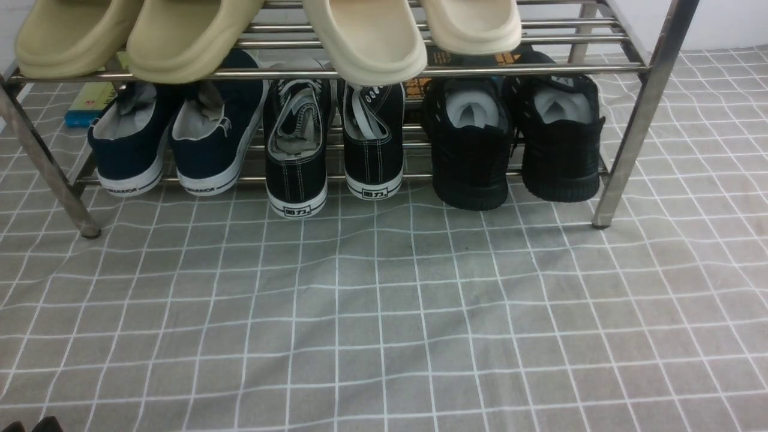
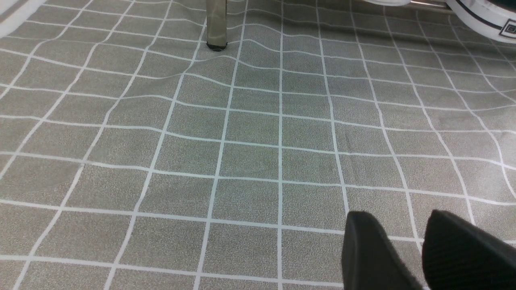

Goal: Take the shoes off the shelf with your hand from the grey coffee tablecloth.

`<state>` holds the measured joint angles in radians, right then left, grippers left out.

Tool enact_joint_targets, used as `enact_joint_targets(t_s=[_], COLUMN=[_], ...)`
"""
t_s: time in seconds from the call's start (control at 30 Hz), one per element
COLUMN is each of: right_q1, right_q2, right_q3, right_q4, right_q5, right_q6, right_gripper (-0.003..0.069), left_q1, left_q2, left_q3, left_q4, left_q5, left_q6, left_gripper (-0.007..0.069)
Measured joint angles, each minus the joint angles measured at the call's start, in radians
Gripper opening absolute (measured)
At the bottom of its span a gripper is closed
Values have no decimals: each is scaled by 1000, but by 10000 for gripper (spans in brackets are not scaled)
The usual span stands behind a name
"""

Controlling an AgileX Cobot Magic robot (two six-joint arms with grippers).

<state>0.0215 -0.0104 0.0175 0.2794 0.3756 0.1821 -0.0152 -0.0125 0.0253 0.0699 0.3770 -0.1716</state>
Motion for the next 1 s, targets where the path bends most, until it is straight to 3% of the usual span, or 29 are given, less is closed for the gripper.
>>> enact_joint_targets(t_s=[0.17,0.4,0.53,0.67,0.87,1.0], right_q1=[0,1,1,1,1,6], right_q2=[0,0,15,223,645,836], right_q3=[5,5,-101,-365,-573,-623], right_q4=[210,239,168,-11,-142,-106], right_q5=[-3,-32,-62,10,387,439], right_q6=[170,170,48,-57,-57,-84], right_gripper=[239,232,150,-5,-9,8], left_q1=[0,0,0,0,0,0], left_q2=[0,0,0,0,0,0], left_q3=[0,0,0,0,0,0], left_q4=[0,0,0,0,0,0], left_q5=[0,0,0,0,0,0], left_q6=[0,0,0,0,0,0], left_gripper=[240,240,240,240,240,240])
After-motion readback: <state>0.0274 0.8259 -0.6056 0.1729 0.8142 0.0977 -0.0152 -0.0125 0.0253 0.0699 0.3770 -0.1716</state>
